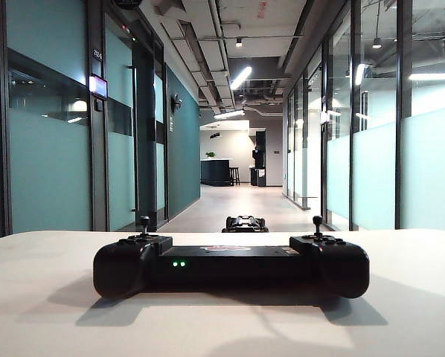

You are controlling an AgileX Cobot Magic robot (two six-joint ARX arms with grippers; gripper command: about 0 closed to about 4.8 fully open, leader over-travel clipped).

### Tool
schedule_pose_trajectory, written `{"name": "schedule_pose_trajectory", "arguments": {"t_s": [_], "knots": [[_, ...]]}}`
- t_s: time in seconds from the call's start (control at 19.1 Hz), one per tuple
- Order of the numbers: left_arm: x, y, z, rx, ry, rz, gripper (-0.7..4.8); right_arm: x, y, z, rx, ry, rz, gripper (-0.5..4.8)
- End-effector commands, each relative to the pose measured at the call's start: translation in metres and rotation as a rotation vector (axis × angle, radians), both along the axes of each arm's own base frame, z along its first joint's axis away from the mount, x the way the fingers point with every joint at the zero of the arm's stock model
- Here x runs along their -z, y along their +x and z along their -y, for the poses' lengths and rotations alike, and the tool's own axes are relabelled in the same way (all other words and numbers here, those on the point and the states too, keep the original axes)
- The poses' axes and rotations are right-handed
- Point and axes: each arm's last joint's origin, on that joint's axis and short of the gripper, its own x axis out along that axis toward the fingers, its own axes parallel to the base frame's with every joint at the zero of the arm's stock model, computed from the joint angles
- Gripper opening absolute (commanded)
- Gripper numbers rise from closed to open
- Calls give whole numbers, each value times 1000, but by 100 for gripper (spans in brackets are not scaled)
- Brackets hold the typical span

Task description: Push the left joystick on the remote control sitting on the white table forward to make the robot dog walk in a straight line until it approaches the door.

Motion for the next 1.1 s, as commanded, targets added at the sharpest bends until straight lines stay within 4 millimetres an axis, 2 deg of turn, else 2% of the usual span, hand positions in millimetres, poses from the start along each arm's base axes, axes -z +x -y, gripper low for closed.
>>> {"name": "schedule_pose_trajectory", "arguments": {"t_s": [0.05,0.94,1.1], "knots": [[-2,0,0,2,4,16,-5,2,0,-2,-67,-5,-2,-1],[-5,0,0,1,1,40,-5,2,0,0,-13,-3,-12,-1],[-15,-2,0,-1,-8,86,-5,-13,-3,0,-14,14,31,-2]]}}
